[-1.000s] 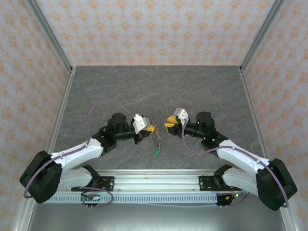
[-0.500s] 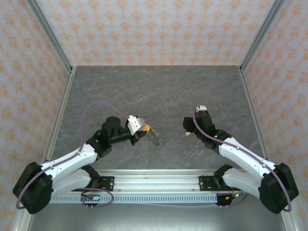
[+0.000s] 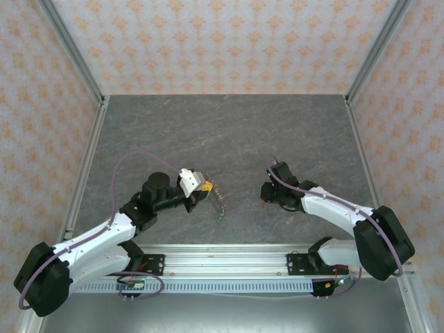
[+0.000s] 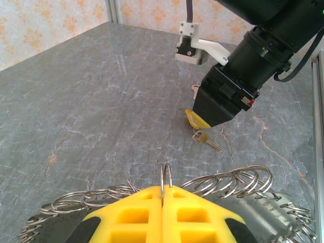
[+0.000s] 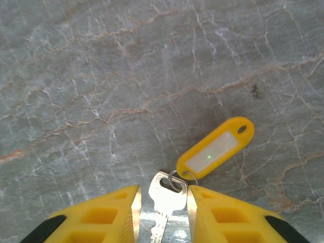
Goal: Put the keys on the keyring
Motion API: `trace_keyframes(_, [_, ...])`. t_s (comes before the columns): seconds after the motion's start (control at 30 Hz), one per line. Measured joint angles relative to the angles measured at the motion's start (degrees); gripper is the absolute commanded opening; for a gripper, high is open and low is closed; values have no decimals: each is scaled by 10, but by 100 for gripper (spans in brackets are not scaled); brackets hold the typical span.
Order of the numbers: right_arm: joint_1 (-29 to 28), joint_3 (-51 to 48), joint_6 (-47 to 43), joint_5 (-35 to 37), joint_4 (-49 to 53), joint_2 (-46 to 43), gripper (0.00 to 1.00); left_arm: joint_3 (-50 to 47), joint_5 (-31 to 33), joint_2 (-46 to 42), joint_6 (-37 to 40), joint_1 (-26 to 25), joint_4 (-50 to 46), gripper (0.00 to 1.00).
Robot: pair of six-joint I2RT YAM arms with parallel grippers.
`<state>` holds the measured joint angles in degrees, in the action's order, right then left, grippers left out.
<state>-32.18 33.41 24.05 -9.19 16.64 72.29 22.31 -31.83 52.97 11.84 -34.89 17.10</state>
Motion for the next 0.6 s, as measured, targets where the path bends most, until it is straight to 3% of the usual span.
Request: trace_keyframes(0.6, [0,6,4,50,-2,51,18,0,9,0,-14,0,-10,0])
